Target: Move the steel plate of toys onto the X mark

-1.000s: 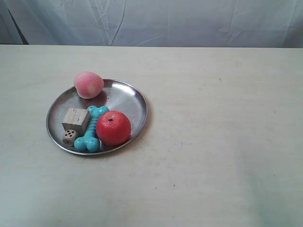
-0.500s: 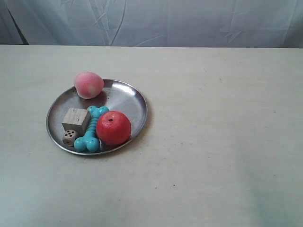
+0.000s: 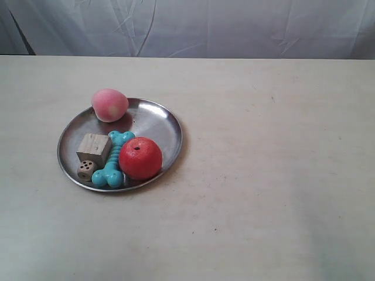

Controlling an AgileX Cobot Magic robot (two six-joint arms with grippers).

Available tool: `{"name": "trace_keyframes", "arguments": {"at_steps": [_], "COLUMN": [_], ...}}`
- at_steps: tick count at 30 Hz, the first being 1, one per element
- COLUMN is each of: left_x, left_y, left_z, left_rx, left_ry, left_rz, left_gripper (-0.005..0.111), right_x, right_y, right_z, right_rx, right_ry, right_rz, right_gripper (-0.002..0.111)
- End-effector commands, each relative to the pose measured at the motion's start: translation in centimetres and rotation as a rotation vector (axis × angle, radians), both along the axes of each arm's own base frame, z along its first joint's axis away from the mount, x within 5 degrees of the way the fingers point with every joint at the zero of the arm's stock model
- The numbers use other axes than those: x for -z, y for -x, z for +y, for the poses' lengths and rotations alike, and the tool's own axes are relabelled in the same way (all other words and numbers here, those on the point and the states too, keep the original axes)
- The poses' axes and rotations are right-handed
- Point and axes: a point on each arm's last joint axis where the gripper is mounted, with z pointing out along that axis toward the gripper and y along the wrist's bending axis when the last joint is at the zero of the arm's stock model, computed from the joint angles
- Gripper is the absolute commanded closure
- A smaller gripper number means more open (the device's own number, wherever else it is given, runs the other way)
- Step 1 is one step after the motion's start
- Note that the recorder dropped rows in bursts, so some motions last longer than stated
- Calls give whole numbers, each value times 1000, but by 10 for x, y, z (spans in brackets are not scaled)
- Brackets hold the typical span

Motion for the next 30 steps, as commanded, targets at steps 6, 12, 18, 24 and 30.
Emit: {"name": "trace_keyframes", "arguments": {"at_steps": [6,12,18,24,30], "left_x": [2,2,2,2,2], "left_y": [3,5,5,5,5], "left_z": [4,6,6,6,6], "left_rx": [-72,-96,-96,-96,-96], "left_ry": [8,-1,-1,-1,-1], "left_rz": [6,-6,-6,-6,-6], "left_gripper": [107,107,107,107,107], "right_x": [0,0,0,0,0], "right_y": [1,1,1,1,1], "right_z": [0,0,0,0,0], "right_rx": [5,5,5,5,5], "right_ry": [7,7,7,7,7], "right_rz": [-9,-9,-9,-9,-9], "right_gripper": [108,108,108,108,108]}}
